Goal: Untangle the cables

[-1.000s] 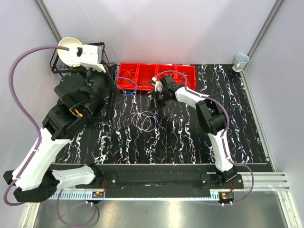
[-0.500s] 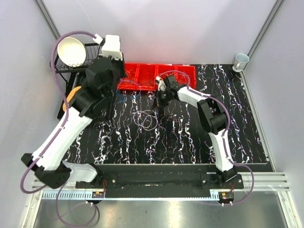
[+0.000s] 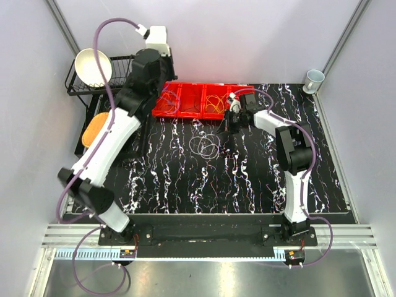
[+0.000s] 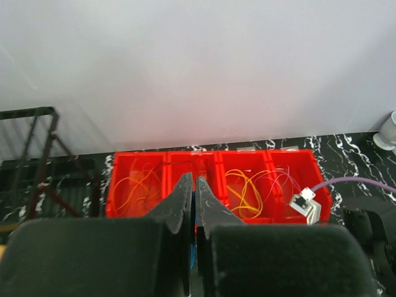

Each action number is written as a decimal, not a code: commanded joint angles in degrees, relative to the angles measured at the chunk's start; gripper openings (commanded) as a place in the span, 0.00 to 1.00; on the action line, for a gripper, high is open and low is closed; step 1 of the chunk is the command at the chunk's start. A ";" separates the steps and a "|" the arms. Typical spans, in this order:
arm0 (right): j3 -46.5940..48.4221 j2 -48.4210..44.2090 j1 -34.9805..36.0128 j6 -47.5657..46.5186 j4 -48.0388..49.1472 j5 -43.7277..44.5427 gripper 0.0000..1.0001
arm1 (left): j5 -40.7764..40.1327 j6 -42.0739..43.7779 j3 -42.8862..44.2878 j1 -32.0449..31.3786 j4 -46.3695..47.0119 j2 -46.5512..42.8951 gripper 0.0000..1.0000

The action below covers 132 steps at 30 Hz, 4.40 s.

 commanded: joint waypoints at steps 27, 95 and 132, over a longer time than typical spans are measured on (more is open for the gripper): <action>-1.87 -2.76 -3.65 1.52 4.90 -10.03 0.00 | 6.27 -6.30 22.30 5.06 12.76 27.62 0.00; -0.99 -1.62 -3.74 2.05 4.73 -10.73 0.00 | 24.47 -18.17 32.03 11.21 12.33 54.16 0.16; -1.87 -2.94 -3.83 0.99 3.85 -10.47 0.00 | 24.83 -18.44 10.80 12.36 1.26 26.33 0.99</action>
